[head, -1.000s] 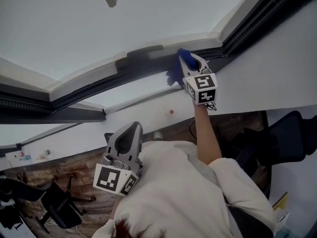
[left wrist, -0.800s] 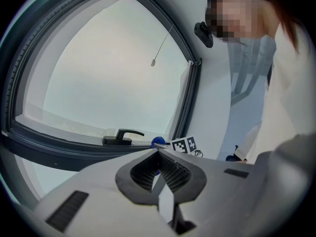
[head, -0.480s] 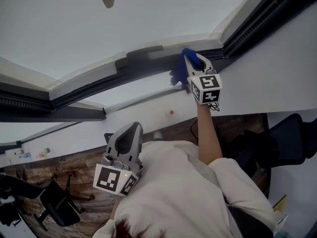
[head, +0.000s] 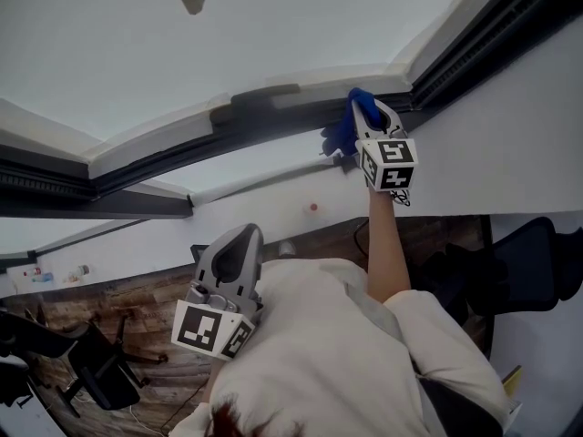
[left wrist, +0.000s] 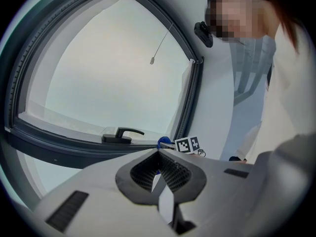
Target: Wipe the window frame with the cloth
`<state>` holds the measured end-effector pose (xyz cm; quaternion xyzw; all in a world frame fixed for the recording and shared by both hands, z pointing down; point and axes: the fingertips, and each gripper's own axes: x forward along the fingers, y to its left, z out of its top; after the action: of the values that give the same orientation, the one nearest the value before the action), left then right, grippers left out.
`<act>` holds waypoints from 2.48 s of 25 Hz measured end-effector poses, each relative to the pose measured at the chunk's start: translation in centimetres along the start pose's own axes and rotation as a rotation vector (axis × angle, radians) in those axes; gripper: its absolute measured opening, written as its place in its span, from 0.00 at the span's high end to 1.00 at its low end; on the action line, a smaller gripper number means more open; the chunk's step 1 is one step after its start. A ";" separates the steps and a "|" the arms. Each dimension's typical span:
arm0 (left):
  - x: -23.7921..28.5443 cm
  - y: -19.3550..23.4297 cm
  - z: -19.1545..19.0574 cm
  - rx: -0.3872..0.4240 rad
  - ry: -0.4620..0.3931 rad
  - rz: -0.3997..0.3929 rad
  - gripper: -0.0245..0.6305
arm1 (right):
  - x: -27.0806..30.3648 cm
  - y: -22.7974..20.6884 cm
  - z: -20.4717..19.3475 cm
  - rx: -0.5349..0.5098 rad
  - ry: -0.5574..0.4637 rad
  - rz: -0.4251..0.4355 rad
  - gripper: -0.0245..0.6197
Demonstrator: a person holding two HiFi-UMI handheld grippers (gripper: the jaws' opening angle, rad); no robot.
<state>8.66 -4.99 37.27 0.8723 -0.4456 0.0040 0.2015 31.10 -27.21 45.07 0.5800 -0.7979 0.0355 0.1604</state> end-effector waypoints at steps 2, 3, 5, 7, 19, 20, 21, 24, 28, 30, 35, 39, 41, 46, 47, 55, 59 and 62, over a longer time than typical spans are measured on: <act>0.1 0.0 0.0 -0.001 -0.001 0.007 0.95 | -0.1 -0.6 -0.2 0.004 0.001 -0.010 0.89; 0.1 0.1 0.0 -0.001 -0.002 0.009 0.95 | -0.1 -0.9 -0.3 0.007 0.001 -0.016 0.89; 0.1 0.1 0.1 0.000 -0.002 0.011 0.95 | -0.2 -1.7 -0.4 0.016 0.002 -0.030 0.89; 0.2 0.1 0.1 0.001 -0.002 0.013 0.95 | -0.4 -2.5 -0.6 0.023 0.004 -0.050 0.89; 0.4 0.8 0.2 -0.002 -0.002 0.029 0.95 | -1.3 -7.1 -1.5 0.061 0.017 -0.169 0.89; 0.3 0.9 0.2 -0.002 -0.003 0.032 0.95 | -1.3 -7.4 -1.6 0.062 0.018 -0.177 0.89; 0.3 1.0 0.3 -0.003 -0.003 0.034 0.95 | -1.4 -7.6 -1.6 0.061 0.020 -0.184 0.89; 0.4 1.1 0.3 -0.002 -0.004 0.041 0.95 | -1.4 -8.3 -1.8 0.058 0.022 -0.204 0.89; 0.4 1.2 0.3 -0.004 -0.006 0.047 0.95 | -1.6 -9.2 -1.9 0.037 0.031 -0.236 0.89; 0.5 1.3 0.4 -0.005 -0.007 0.049 0.95 | -1.6 -9.5 -1.9 0.013 0.042 -0.250 0.89; 0.6 1.4 0.4 -0.005 -0.005 0.051 0.95 | -1.7 -10.3 -2.0 -0.050 0.076 -0.281 0.89; 0.4 1.4 0.5 -0.005 -0.007 0.056 0.95 | -2.0 -10.8 -2.0 -0.090 0.095 -0.306 0.89; 0.3 1.6 0.6 -0.005 -0.009 0.059 0.95 | -2.0 -11.0 -2.1 -0.088 0.097 -0.313 0.89; -0.2 1.8 0.7 -0.002 -0.014 0.063 0.95 | -2.1 -11.5 -2.3 -0.071 0.110 -0.329 0.89; -0.3 1.8 0.7 -0.002 -0.016 0.062 0.95 | -2.1 -11.6 -2.3 -0.074 0.115 -0.333 0.89; -1.3 2.1 0.7 -0.007 -0.017 0.057 0.95 | -1.7 -4.2 -0.3 -0.005 0.024 -0.167 0.89; -1.9 1.9 0.9 0.003 -0.018 0.037 0.95 | -1.3 7.9 1.6 -0.013 -0.048 0.123 0.89; -2.8 1.9 0.9 0.007 -0.021 0.035 0.95 | -0.7 16.1 2.6 -0.056 -0.047 0.311 0.89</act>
<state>5.36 -4.17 36.55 0.8650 -0.4630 -0.0002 0.1935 15.66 -22.02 44.49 0.4456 -0.8822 0.0242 0.1504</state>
